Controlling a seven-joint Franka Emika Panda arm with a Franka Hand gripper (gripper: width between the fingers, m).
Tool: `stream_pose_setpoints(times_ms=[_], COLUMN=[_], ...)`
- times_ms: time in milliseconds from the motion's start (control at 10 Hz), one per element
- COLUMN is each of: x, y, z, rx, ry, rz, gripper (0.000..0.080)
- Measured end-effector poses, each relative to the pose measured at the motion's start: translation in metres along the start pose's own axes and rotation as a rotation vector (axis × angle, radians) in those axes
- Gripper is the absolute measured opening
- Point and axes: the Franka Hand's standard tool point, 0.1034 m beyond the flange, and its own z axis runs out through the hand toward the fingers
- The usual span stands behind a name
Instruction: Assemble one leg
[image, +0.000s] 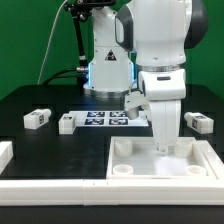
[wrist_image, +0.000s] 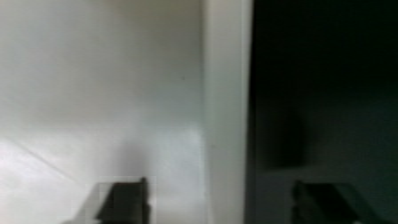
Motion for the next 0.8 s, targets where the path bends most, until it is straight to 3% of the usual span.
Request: stream_pose_setpoints(times_ms=[100, 200, 300, 700, 800], x=[-0.0002, -0.0004, -0.0006, -0.0009, 0.0009], y=[0.0, -0.0001, -0.0001, -0.0009, -0.0065], z=[0.0001, 0.0002, 0.0003, -0.0007, -0.0078], rx=[0.0, 0.0, 0.001, -0.002, -0.01], ry=[0.0, 0.0, 0.0, 0.0, -0.002], rz=[0.0, 0.001, 0.001, 0.013, 0.049], gripper=[0.0451, 0.06, 0.0635, 0.0649, 0.0649])
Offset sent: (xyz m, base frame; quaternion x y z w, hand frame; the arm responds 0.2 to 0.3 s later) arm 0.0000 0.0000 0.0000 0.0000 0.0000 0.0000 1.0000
